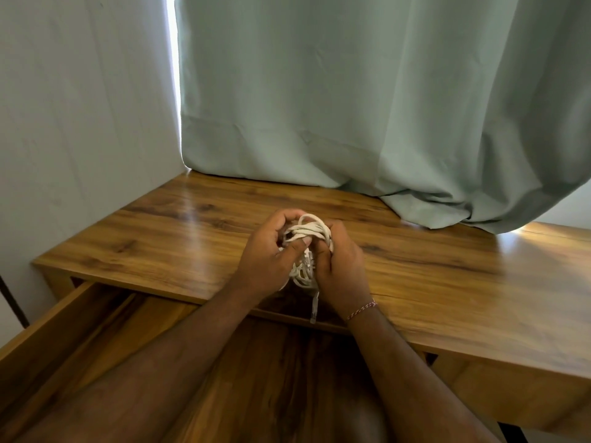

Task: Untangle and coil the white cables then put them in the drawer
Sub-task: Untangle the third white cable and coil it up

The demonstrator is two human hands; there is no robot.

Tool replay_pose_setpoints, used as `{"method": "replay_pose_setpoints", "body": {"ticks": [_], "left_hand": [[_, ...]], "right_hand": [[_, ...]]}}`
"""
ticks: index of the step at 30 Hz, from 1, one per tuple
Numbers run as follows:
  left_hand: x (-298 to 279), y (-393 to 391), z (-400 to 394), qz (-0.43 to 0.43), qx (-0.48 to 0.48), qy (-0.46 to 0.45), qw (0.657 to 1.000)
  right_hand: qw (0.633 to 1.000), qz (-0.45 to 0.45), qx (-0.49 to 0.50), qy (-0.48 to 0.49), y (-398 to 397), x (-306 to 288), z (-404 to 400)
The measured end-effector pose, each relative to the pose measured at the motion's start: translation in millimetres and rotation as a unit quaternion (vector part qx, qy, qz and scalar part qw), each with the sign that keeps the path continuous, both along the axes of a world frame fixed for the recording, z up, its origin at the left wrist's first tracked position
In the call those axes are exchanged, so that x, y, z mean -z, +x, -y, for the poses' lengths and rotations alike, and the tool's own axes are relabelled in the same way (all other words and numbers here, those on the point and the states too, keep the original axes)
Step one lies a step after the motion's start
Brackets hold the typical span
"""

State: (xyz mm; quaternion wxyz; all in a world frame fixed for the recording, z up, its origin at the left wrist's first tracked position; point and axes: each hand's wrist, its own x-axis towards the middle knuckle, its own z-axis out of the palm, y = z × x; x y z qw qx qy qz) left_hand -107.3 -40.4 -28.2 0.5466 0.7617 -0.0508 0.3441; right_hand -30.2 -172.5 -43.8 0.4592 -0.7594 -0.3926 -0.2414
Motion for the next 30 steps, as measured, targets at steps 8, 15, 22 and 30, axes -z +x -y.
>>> {"method": "replay_pose_setpoints", "body": {"ticks": [8,15,22,30], "left_hand": [[-5.6,0.0,-4.9,-0.059,-0.032,-0.016,0.998],[-8.7,-2.1,6.3,-0.076,-0.087,0.116,0.987],[-3.0,2.5,7.0,-0.152,-0.046,0.059,0.985],[-8.8,2.4,2.0,-0.169,-0.117,0.117,0.972]], "right_hand": [[0.986,-0.118,-0.088,0.076,-13.7,-11.2,-5.3],[0.973,-0.166,-0.045,0.155,-8.8,-10.8,-6.3],[0.978,-0.156,-0.044,0.128,-10.5,-11.0,-2.6],[0.998,-0.048,-0.017,0.021,-12.7,-4.6,-5.0]]}}
